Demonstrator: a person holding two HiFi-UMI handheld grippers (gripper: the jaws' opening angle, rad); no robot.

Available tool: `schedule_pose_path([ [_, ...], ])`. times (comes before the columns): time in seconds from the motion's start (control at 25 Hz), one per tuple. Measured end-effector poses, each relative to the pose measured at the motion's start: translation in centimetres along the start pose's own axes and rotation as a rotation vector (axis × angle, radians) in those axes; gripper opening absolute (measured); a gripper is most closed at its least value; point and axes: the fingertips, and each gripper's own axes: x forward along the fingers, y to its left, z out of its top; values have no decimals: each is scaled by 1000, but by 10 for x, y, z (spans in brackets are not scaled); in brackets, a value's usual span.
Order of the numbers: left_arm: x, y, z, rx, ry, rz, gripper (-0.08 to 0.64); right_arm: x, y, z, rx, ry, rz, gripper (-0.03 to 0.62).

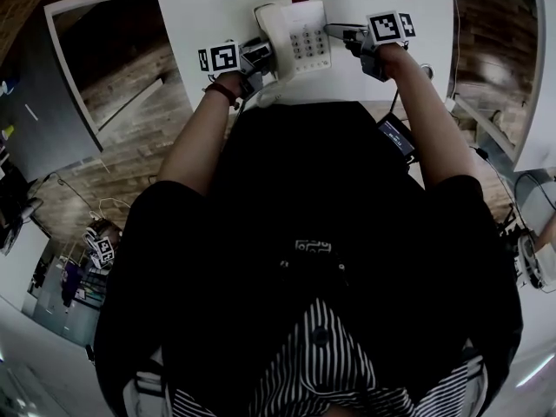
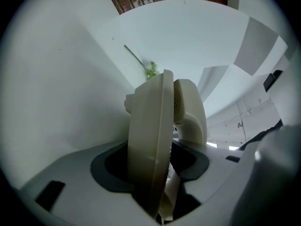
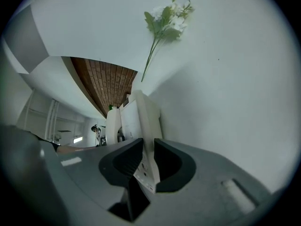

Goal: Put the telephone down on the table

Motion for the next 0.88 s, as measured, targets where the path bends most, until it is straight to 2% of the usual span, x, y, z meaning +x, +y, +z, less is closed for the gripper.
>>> schedule_pose_path([
  [0.16,-3,1,-6,-2,19,16,221,0,0,0,-2,-6,-21,78],
  [0.36,-13,4,-13,-10,36,19,221,-1,0,-1,-33,15,-85,77],
  [0.56,-22,4,-10,1,29,39,221,-4,0,0,27,-28,-81,74],
  [0.76,-31,4,-3,-7,-33,39,202,-5,-2,-1,41,-58,-102,72],
  [0.88,-32,5,1,-8,-25,38,199,-5,-3,0,41,-67,-125,69],
])
